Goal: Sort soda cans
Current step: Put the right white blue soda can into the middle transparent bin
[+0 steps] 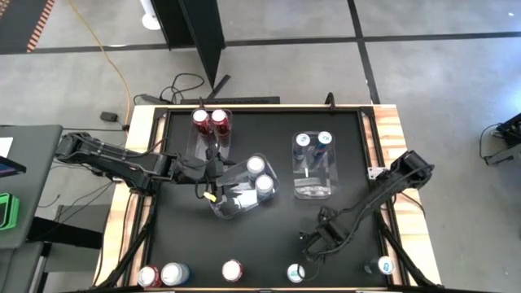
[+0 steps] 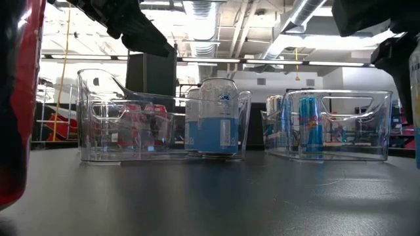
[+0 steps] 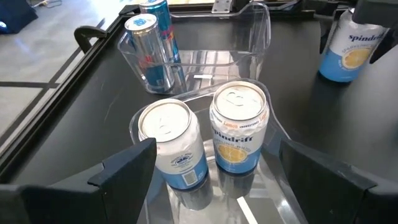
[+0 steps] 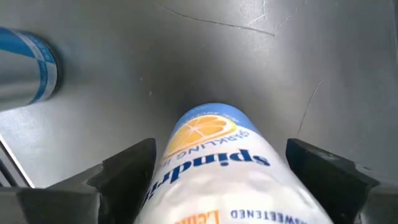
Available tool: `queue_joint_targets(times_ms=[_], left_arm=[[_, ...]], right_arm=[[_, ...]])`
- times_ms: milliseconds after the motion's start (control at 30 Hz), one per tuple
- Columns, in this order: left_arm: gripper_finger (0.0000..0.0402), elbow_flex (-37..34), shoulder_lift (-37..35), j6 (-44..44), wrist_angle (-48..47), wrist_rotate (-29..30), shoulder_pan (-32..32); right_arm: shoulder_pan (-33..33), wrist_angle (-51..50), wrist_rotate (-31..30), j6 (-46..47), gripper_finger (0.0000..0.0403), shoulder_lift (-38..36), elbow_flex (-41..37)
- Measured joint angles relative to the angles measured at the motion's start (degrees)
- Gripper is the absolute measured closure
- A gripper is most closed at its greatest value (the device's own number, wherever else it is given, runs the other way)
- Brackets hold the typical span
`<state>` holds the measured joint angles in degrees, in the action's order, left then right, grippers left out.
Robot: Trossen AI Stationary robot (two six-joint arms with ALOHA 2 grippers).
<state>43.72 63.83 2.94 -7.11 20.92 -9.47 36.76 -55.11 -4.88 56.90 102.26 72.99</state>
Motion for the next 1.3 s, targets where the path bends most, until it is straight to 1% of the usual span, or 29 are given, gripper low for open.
queue_joint_targets(times_ms=[100, 367, 600, 800, 900, 1067, 1200, 1300], left_arm=[[0.0066, 0.0, 0.0, 0.0, 0.0, 0.0, 0.0], [0.0066, 0.0, 0.0, 0.1, 0.1, 0.0, 0.0], [0.0066, 0.0, 0.0, 0.0, 0.1, 0.0, 0.0], [0.0066, 0.0, 0.0, 0.0, 0.3, 0.0, 0.0], [0.0066, 0.0, 0.0, -0.6, 1.3, 0.0, 0.0], [0.0066, 0.0, 0.0, -3.0, 3.7, 0.0, 0.0], [0.0066, 0.0, -0.8, -3.6, 3.3, 0.0, 0.0], [0.0066, 0.0, -1.7, -3.1, 1.0, 0.4, 0.0]], right_arm=[[0.5, -0.1, 0.0, 0.0, 0.0035, 0.0, 0.0], [1.1, -1.4, 0.2, 0.1, 0.0049, 0.1, 0.0], [1.1, -1.3, 0.5, -0.2, 0.0098, 0.1, 0.1], [0.7, -2.3, 1.1, -1.6, 0.0098, -0.1, 0.7], [-0.2, -6.6, 1.2, -3.1, 0.0098, -0.2, 4.1], [-3.2, -14.6, -0.9, -8.2, 0.0098, -0.4, 11.4], [-7.0, -16.4, -2.7, -14.3, 0.0098, -0.4, 18.4], [-10.5, -16.7, -3.5, -19.7, 0.0098, -0.4, 23.9]])
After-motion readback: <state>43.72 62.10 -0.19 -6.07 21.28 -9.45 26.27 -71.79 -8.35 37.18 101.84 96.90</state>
